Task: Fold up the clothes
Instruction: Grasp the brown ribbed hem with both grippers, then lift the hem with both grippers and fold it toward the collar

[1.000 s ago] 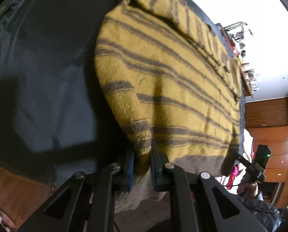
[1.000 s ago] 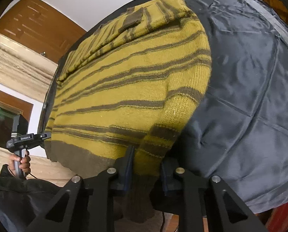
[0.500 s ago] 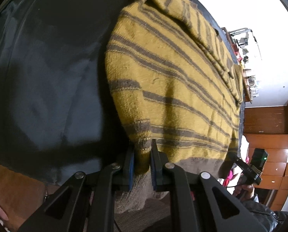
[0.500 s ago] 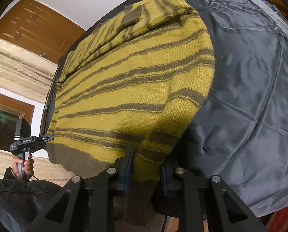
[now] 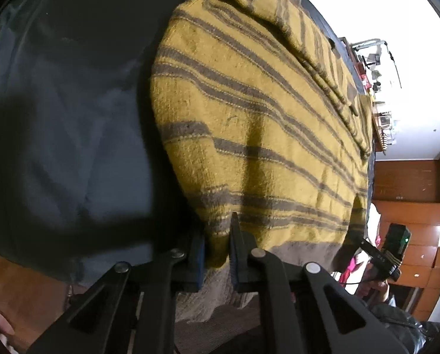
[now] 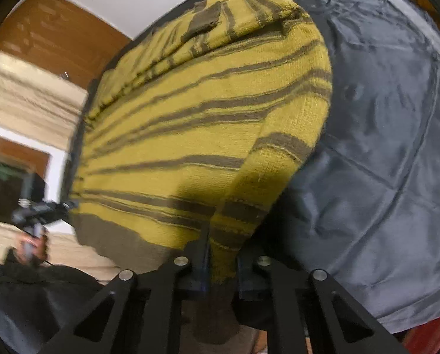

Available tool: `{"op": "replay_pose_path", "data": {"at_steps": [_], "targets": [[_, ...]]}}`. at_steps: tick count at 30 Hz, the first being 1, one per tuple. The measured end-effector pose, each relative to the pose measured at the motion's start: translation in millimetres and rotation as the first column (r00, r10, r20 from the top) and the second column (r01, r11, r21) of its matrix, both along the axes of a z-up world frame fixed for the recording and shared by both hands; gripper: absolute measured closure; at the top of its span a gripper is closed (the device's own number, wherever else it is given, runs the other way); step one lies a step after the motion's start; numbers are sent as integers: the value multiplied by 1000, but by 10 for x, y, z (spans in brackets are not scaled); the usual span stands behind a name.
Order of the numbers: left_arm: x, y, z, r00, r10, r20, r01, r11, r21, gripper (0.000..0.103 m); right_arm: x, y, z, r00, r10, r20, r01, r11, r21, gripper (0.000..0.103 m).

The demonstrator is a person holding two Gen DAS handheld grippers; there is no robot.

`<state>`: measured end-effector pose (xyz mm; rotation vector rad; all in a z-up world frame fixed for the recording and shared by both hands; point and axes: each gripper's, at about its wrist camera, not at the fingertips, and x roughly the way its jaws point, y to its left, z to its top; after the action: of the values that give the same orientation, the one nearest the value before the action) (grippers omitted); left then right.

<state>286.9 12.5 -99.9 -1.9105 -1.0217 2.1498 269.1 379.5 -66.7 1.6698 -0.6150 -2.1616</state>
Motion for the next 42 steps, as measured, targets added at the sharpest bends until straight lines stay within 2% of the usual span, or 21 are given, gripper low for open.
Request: {"op": "replay_pose_path", "data": {"at_steps": [5,9,18,27,34,42], "targets": [[-71,-3,154,998,39,-49,-36,998,53,89,-63,101,159,997,-58,-55,47,982,-184,89],[-200,-66,361,992,67,-103,-58,995,81,89,-198,170,337,990,-99,-103,68,961,-267,89],[-575,-396,786,961,170,-216,-139,979,150,89,-605,154,728,966,-124,-227,55,955,-291,89],[-1115,-564,1024,943,183,-278,-143,977,158,89,-1070,239,980,940,-179,-292,98,957,-271,89],[-1597,-643,1103,931,203,-303,-153,971,183,89,-1423,349,1081,914,-248,-322,166,951,-261,89],[-2198,-693,1025,936,190,-296,-138,972,188,89,-1847,355,1045,898,-297,-325,225,944,-241,89]]}}
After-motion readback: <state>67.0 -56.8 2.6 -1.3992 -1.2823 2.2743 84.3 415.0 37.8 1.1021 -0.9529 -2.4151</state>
